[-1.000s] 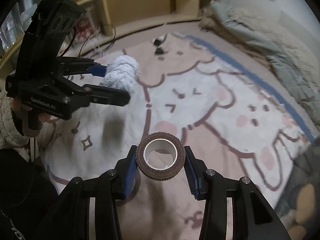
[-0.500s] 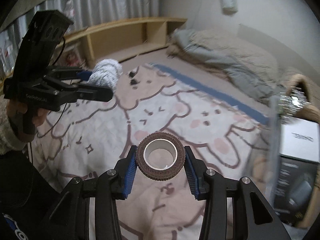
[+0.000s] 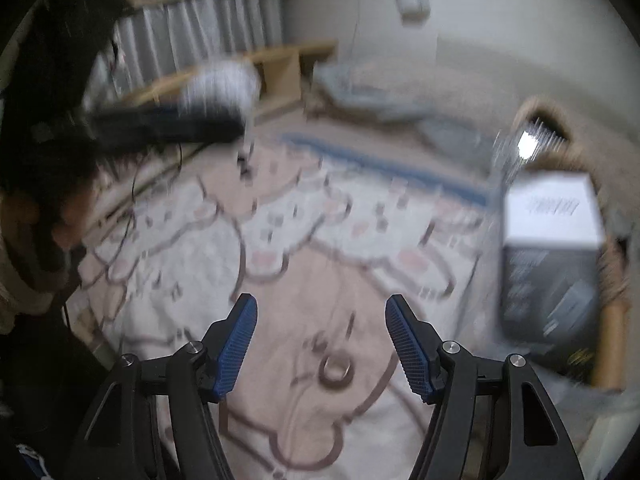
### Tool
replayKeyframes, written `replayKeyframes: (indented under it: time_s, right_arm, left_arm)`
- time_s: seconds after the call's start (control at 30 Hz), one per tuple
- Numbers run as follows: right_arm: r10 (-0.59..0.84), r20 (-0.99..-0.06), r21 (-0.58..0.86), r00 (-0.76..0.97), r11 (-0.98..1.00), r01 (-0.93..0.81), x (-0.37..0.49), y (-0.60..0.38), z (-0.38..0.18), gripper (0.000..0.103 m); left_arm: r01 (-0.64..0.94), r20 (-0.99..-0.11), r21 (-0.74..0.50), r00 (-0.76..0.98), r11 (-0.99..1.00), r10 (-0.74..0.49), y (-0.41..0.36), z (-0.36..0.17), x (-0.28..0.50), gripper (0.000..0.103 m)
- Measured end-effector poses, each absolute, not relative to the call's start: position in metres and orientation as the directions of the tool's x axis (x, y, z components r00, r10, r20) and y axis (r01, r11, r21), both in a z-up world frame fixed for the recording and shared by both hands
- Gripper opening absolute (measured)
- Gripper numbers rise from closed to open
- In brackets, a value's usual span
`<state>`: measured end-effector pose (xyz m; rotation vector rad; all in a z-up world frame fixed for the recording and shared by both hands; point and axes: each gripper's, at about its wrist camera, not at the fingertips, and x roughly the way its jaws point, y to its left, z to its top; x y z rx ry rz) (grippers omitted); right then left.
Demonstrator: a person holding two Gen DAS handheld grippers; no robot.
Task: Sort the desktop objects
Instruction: 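Carry the tape roll and the knitted bundle toward the clear plastic box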
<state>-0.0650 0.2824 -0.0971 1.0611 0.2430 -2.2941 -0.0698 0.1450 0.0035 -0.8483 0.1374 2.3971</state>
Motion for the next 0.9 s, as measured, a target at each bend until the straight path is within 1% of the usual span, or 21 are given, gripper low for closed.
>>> replayKeyframes:
  time_s: [0.1, 0.23, 0.27, 0.3, 0.33, 0.53, 0.63, 0.9]
  right_arm:
    - [-0.406, -0.789, 0.032, -0.461, -0.777, 0.629, -0.07, 0.266, -0.126, 0.067]
    - [-0.369, -0.843, 0.041, -0.391, -0.77, 0.637, -0.086, 0.257, -0.161, 0.067]
    - [-0.361, -0.855, 0.051, -0.371, -0.772, 0.634, -0.089, 0.257, -0.169, 0.062]
    - [-0.352, -0.869, 0.062, -0.347, -0.774, 0.63, -0.093, 0.256, -0.178, 0.053]
    - [-0.339, -0.884, 0.072, -0.321, -0.778, 0.624, -0.099, 0.255, -0.188, 0.051]
    - [-0.255, -0.937, 0.069, -0.24, -0.806, 0.588, -0.115, 0.257, -0.233, 0.051]
    - [-0.249, -0.948, 0.093, -0.198, -0.813, 0.575, -0.121, 0.258, -0.245, 0.051]
    - [-0.23, -0.959, 0.088, -0.168, -0.799, 0.595, -0.123, 0.252, -0.258, 0.051]
  left_arm:
    - [-0.559, -0.626, -0.086, -0.613, -0.824, 0.481, 0.143, -0.01, -0.071, 0.075]
    - [-0.546, -0.64, -0.083, -0.612, -0.833, 0.465, 0.131, -0.026, -0.076, 0.075]
    - [-0.542, -0.644, -0.094, -0.607, -0.835, 0.466, 0.126, -0.029, -0.079, 0.075]
    - [-0.535, -0.649, -0.106, -0.601, -0.838, 0.466, 0.121, -0.033, -0.082, 0.075]
    - [-0.53, -0.653, -0.113, -0.598, -0.841, 0.465, 0.117, -0.036, -0.084, 0.075]
    - [-0.502, -0.668, -0.144, -0.586, -0.853, 0.458, 0.097, -0.052, -0.099, 0.075]
    - [-0.497, -0.677, -0.16, -0.573, -0.853, 0.461, 0.092, -0.059, -0.104, 0.075]
    - [-0.508, -0.699, -0.17, -0.541, -0.844, 0.467, 0.092, -0.071, -0.109, 0.075]
